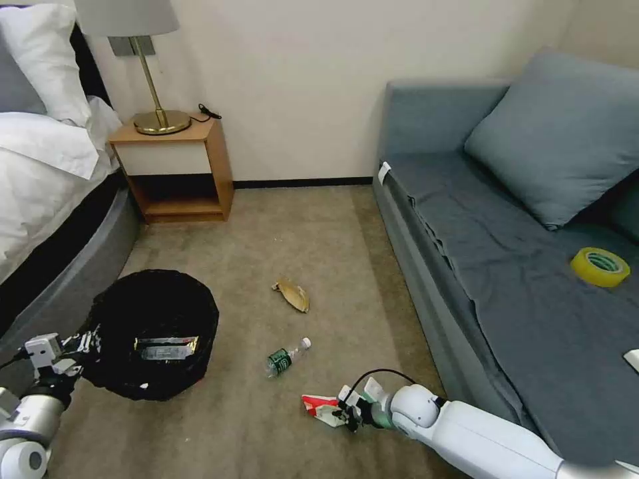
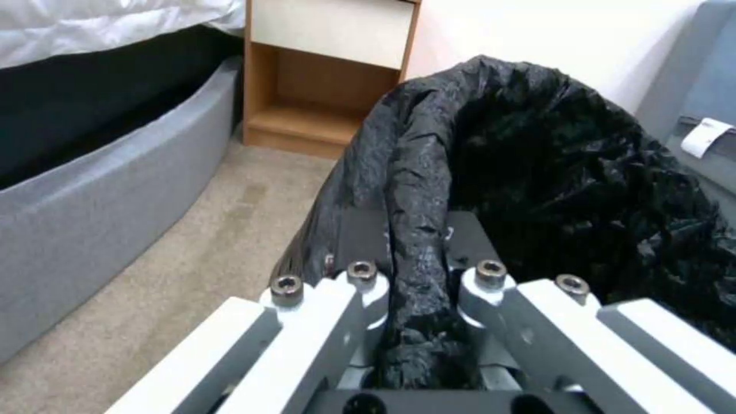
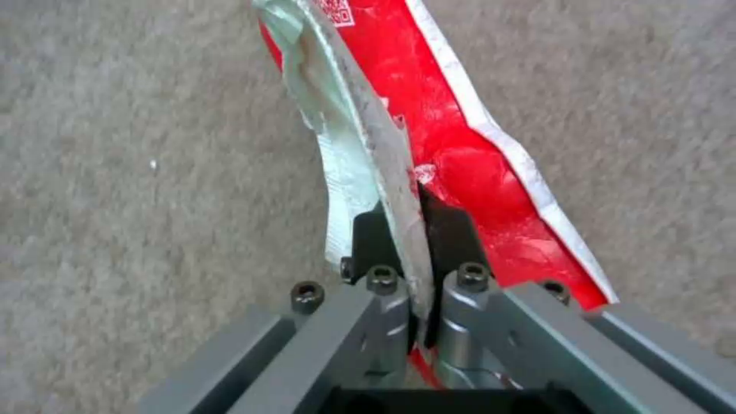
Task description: Pick up the trash bin, then pick up the garbage on the floor and place it into the trash bin.
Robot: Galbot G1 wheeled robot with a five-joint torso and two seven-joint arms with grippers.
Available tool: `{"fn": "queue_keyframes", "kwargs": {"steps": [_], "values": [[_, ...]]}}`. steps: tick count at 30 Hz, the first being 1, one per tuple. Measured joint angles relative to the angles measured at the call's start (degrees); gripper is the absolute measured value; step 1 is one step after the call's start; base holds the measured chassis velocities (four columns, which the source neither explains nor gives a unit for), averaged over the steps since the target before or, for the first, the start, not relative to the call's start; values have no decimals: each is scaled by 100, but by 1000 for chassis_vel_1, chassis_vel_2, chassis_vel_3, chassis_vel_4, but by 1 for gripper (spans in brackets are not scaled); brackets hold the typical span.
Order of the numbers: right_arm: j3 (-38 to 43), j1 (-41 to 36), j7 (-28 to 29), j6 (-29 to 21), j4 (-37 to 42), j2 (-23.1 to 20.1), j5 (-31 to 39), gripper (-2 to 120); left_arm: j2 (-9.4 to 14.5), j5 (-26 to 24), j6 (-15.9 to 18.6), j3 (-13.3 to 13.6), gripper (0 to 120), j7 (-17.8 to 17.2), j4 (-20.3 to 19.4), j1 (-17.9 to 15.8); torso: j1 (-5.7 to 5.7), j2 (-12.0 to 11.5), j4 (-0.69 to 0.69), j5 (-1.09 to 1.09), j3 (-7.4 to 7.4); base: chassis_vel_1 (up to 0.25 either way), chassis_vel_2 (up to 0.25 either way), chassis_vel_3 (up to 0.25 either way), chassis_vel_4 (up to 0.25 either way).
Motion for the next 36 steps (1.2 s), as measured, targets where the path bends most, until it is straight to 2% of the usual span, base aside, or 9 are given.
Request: {"fn": "queue_keyframes", "kwargs": {"steps": [14, 17, 18, 22, 28, 33, 36], "values": [[712, -96, 331, 50, 674, -234, 93, 0, -61, -11, 10, 126, 6, 94, 118, 54, 0, 0, -1, 0, 0, 0, 0, 0, 0], [1119, -65, 477, 459, 1251, -306, 169, 0, -104, -10, 6, 211, 6, 126, 131, 116, 0, 0, -1, 0, 0, 0, 0, 0, 0], [1119, -65, 477, 459, 1251, -306, 169, 0, -104, -10, 6, 211, 6, 126, 131, 116, 0, 0, -1, 0, 0, 0, 0, 0, 0], [1330, 167, 661, 807, 2116, -283, 277, 0, -124, 22, -5, 309, 6, 156, 116, 196, 0, 0, 0, -1, 0, 0, 0, 0, 0], [1056, 596, 942, 1149, 2850, -80, 460, 0, -83, -25, 4, 419, 6, 178, 18, 286, 0, 0, 0, -1, 0, 0, 0, 0, 0], [548, 823, 981, 1342, 2943, 150, 470, 0, -92, -7, 32, 533, 6, 191, -69, 307, 0, 0, 0, -1, 0, 0, 0, 0, 0], [160, 924, 1006, 1412, 2891, 482, 451, 0, -119, 17, 63, 602, 6, 202, -153, 323, 0, 0, -1, -2, 0, 0, 0, 0, 0]]}}
